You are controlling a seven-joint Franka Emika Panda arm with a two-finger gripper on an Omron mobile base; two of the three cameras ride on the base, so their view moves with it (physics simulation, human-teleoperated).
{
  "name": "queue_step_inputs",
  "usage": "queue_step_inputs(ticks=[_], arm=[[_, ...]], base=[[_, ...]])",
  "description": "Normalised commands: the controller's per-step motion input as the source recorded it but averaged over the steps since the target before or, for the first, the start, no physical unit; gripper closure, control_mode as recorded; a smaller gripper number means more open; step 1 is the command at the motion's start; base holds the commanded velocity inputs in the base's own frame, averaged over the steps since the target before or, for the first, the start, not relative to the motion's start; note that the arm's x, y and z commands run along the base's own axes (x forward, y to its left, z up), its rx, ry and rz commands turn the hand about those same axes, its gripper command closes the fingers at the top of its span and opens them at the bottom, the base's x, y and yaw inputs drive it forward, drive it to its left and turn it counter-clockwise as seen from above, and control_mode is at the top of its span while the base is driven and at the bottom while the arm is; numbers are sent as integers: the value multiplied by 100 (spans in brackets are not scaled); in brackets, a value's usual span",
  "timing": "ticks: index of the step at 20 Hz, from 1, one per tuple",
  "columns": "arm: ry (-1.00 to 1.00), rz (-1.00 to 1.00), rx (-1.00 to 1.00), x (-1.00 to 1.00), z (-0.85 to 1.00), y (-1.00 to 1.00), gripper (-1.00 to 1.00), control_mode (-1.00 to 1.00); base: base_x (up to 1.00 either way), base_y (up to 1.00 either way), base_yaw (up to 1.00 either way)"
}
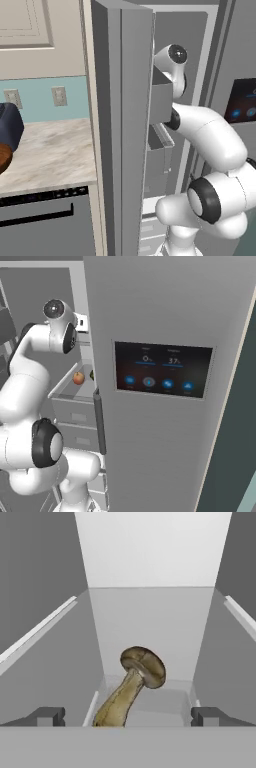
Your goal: Take the mushroom, peach, and broccoli from the freezer and place them in the bowl on the counter.
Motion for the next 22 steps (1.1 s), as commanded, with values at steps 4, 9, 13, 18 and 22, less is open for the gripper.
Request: queue_step_inputs(ticks=[4, 9, 13, 18, 22], arm=[[0, 0, 0, 31, 0, 6, -100, -100], [0, 0, 0, 31, 0, 2, -100, -100], [0, 0, 0, 26, 0, 0, -100, -100], [0, 0, 0, 17, -3, 0, -100, -100], [0, 0, 0, 11, -13, 0, -100, -100]], base=[[0, 0, 0], [0, 0, 0], [0, 0, 0], [0, 0, 0], [0, 0, 0]])
